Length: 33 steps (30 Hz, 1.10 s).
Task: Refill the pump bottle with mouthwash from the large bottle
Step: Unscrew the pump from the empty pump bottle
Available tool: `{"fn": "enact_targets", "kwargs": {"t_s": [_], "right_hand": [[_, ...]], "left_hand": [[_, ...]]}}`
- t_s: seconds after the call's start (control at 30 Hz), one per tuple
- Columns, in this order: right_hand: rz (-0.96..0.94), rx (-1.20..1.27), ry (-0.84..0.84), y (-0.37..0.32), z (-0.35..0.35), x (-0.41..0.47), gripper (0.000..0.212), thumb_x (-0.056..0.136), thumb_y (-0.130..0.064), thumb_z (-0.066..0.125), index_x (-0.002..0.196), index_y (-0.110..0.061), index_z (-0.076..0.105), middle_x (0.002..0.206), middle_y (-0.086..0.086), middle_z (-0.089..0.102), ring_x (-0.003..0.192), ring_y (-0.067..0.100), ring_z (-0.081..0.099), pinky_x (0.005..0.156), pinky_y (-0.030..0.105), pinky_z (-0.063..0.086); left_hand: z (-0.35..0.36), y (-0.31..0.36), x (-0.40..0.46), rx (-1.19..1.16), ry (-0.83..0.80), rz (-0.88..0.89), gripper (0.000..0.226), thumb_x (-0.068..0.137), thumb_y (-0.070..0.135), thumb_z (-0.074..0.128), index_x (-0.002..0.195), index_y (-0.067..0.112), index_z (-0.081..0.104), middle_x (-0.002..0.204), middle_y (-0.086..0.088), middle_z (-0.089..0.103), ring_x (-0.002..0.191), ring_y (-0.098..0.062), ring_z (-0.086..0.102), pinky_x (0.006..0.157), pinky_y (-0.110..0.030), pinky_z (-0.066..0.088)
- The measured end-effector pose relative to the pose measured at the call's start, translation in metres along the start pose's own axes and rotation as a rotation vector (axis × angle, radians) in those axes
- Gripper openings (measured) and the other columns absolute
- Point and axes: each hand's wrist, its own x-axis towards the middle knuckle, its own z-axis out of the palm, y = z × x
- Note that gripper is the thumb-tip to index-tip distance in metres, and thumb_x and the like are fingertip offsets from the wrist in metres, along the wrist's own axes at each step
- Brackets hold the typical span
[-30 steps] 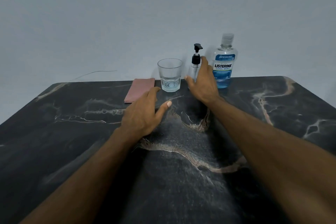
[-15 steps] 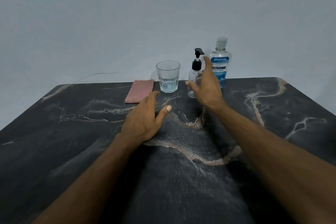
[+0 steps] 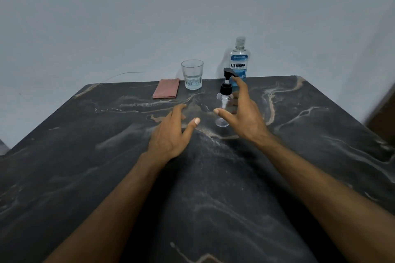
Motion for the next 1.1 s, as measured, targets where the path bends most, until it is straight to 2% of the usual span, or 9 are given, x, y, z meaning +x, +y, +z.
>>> {"fn": "enact_targets", "kwargs": {"t_s": [0.3, 0.43, 0.6, 0.7, 0.83, 0.93, 1.1], "right_hand": [[-0.024, 0.024, 0.017, -0.01, 0.003, -0.03, 0.093, 0.081, -0.029, 0.076, 0.147, -0.036, 0.011, 0.138, 0.006, 0.053, 0.118, 0.023, 0.057, 0.097, 0.048, 0.05], [-0.036, 0.032, 0.019, -0.01, 0.012, -0.029, 0.091, 0.081, -0.031, 0.076, 0.146, -0.038, 0.013, 0.136, 0.006, 0.053, 0.112, 0.014, 0.054, 0.096, 0.042, 0.051], [-0.06, 0.08, -0.01, -0.006, 0.026, -0.028, 0.088, 0.081, -0.034, 0.074, 0.146, -0.04, 0.014, 0.12, -0.008, 0.052, 0.111, 0.011, 0.055, 0.091, 0.033, 0.05], [-0.069, 0.083, -0.02, 0.0, 0.029, -0.026, 0.086, 0.082, -0.037, 0.073, 0.147, -0.037, 0.017, 0.121, -0.007, 0.052, 0.108, 0.008, 0.055, 0.091, 0.031, 0.05], [-0.081, 0.077, -0.028, 0.009, 0.031, -0.022, 0.069, 0.084, -0.038, 0.071, 0.141, -0.025, 0.033, 0.131, -0.002, 0.056, 0.111, 0.007, 0.055, 0.094, 0.035, 0.052], [-0.068, 0.089, -0.025, 0.012, 0.034, -0.018, 0.065, 0.084, -0.038, 0.071, 0.137, -0.02, 0.039, 0.131, -0.001, 0.056, 0.111, 0.006, 0.054, 0.095, 0.033, 0.052], [-0.078, 0.1, -0.026, 0.015, 0.036, -0.015, 0.061, 0.084, -0.036, 0.071, 0.136, -0.019, 0.043, 0.126, -0.001, 0.06, 0.111, 0.008, 0.057, 0.094, 0.028, 0.051]], "left_hand": [[-0.006, 0.006, -0.037, -0.043, -0.005, 0.002, 0.061, 0.093, 0.056, 0.043, 0.142, 0.021, 0.033, 0.122, -0.001, 0.059, 0.114, -0.018, 0.054, 0.095, -0.04, 0.046], [-0.005, 0.0, -0.035, -0.101, 0.003, -0.014, 0.059, 0.092, 0.055, 0.044, 0.14, 0.022, 0.035, 0.12, 0.001, 0.059, 0.111, -0.015, 0.055, 0.093, -0.035, 0.045], [-0.005, -0.003, -0.021, -0.235, 0.055, -0.009, 0.051, 0.094, 0.045, 0.05, 0.136, 0.017, 0.042, 0.116, 0.001, 0.06, 0.11, -0.013, 0.056, 0.095, -0.033, 0.046], [-0.004, 0.001, -0.012, -0.301, 0.08, -0.011, 0.048, 0.094, 0.043, 0.05, 0.135, 0.019, 0.044, 0.111, 0.007, 0.059, 0.106, -0.006, 0.056, 0.087, -0.016, 0.043], [-0.002, 0.014, 0.007, -0.422, 0.117, -0.012, 0.043, 0.094, 0.039, 0.053, 0.132, 0.021, 0.048, 0.103, 0.022, 0.055, 0.099, 0.009, 0.054, 0.083, -0.011, 0.042], [0.0, 0.025, 0.021, -0.509, 0.104, 0.014, 0.043, 0.093, 0.039, 0.056, 0.132, 0.023, 0.048, 0.111, 0.022, 0.055, 0.101, 0.015, 0.051, 0.077, -0.002, 0.041], [0.009, 0.042, 0.037, -0.678, 0.015, 0.073, 0.045, 0.092, 0.028, 0.061, 0.135, 0.019, 0.051, 0.13, 0.01, 0.058, 0.121, 0.0, 0.052, 0.091, -0.01, 0.044]]}}
